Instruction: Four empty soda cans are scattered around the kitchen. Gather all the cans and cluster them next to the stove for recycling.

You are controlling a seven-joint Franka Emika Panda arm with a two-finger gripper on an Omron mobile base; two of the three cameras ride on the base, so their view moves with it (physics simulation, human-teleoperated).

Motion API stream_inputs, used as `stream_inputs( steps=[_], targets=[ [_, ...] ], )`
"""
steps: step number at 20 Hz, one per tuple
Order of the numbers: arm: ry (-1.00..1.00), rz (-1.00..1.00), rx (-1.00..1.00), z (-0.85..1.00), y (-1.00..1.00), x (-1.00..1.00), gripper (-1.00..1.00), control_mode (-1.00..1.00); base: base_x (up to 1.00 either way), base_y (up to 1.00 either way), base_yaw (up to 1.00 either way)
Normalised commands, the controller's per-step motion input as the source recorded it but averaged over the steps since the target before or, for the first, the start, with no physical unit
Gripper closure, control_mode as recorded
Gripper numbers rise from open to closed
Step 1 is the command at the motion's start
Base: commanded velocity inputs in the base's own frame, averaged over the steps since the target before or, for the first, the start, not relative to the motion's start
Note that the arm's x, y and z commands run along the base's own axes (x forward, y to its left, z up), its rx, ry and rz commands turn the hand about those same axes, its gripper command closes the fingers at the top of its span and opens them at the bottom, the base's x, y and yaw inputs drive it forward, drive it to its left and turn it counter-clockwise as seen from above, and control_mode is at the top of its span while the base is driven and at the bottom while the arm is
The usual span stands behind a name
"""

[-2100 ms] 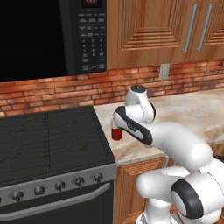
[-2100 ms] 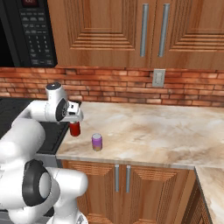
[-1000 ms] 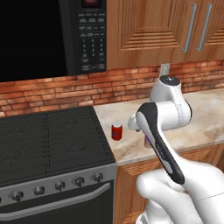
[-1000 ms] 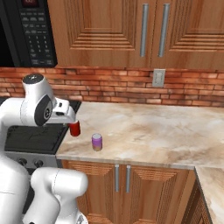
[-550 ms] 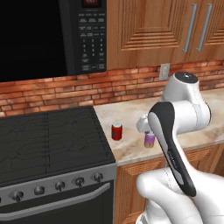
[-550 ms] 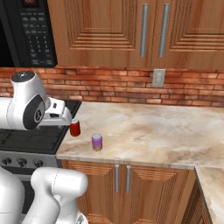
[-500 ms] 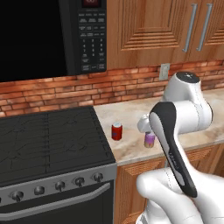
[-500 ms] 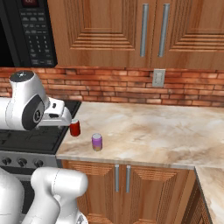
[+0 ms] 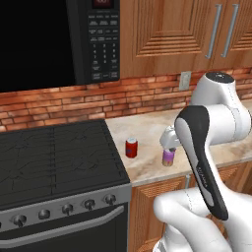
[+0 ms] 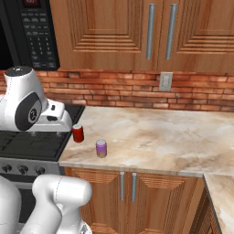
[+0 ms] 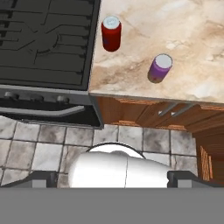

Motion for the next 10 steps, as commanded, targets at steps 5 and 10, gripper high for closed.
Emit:
stream_inputs(
  steps=[5,10],
  targets=[
    [0.09,-0.01,0.0,0.01,0.0,-0.02,-1.0,-1.0,0.0,0.0,0.0],
    [0.0,-0.02,0.0,0.0,-0.07,-0.06,-1.0,-1.0,0.0,0.0,0.0]
  ],
)
